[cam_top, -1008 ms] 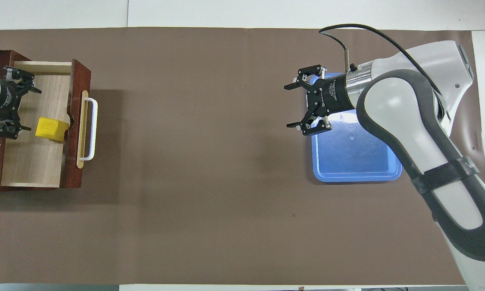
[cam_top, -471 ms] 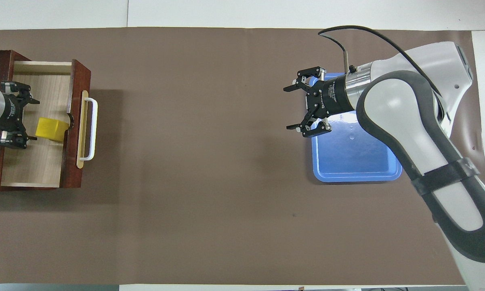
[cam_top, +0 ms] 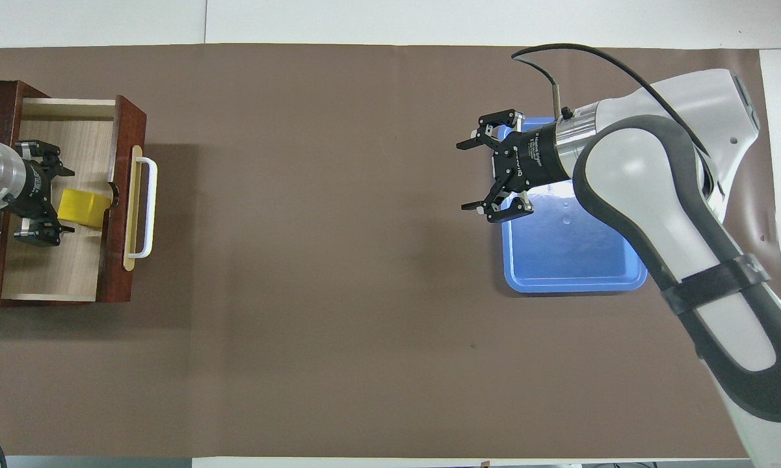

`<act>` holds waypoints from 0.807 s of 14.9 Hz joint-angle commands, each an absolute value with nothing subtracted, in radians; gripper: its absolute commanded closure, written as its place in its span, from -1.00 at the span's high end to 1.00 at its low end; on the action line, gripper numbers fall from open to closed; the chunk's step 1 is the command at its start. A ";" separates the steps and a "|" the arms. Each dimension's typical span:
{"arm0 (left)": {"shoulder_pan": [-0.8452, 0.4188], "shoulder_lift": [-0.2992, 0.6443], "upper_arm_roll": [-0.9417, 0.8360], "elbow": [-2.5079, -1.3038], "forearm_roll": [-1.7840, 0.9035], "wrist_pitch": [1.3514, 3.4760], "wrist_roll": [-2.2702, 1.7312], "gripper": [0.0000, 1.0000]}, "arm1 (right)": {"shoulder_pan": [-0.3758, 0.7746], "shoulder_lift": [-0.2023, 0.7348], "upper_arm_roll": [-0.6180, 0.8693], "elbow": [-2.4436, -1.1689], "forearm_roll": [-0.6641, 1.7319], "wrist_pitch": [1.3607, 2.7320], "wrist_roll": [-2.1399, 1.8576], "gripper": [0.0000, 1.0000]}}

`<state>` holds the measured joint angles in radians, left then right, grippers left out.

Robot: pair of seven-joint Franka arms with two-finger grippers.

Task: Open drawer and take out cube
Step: 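Release the handle and grasp the yellow cube with the left gripper, then lift the yellow cube out of the drawer with the left gripper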

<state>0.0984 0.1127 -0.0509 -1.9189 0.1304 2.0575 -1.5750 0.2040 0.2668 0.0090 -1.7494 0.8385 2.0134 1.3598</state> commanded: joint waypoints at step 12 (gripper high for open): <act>0.094 0.116 -0.054 -1.780 0.118 1.946 -1.559 -1.00 | 0.201 0.236 0.009 -1.786 0.856 2.014 1.325 1.00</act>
<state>0.0982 0.1093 -0.0522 -1.8609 0.1304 2.0332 -1.5732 0.2040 0.2614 0.0090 -1.7552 0.8385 2.0134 1.3598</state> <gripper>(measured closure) 0.432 0.000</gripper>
